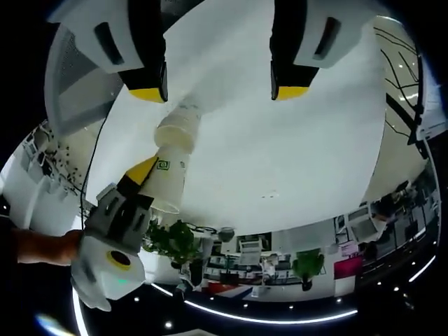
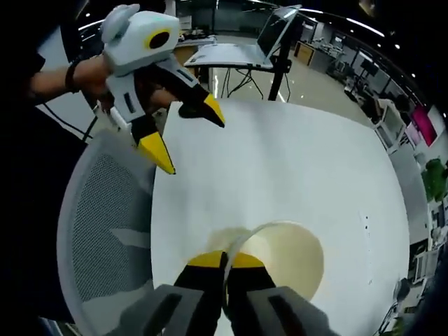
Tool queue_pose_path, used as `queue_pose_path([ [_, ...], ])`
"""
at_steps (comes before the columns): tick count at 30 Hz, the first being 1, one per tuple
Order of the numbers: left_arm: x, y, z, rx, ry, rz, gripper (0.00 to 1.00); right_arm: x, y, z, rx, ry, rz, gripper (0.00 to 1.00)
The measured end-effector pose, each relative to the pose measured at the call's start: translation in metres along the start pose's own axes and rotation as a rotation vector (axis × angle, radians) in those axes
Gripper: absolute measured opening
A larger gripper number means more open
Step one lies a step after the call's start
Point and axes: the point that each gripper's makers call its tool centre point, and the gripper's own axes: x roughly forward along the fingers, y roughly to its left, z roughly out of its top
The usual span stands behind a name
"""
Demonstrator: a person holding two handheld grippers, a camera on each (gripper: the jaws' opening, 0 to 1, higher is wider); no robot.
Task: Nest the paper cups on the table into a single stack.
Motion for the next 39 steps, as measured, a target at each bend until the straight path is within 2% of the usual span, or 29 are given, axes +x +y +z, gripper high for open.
queue_pose_path([
  [11, -0.003, 0.001, 0.0, -0.008, -0.008, 0.013, 0.58, 0.012, 0.003, -0.004, -0.019, 0.015, 0.005, 0.0],
  [18, -0.005, 0.0, -0.001, -0.013, -0.011, 0.015, 0.58, 0.017, 0.015, -0.002, -0.03, 0.028, 0.005, 0.0],
  [39, -0.007, -0.004, -0.002, -0.01, -0.013, 0.008, 0.58, 0.02, 0.014, -0.012, -0.028, 0.054, -0.002, 0.0],
])
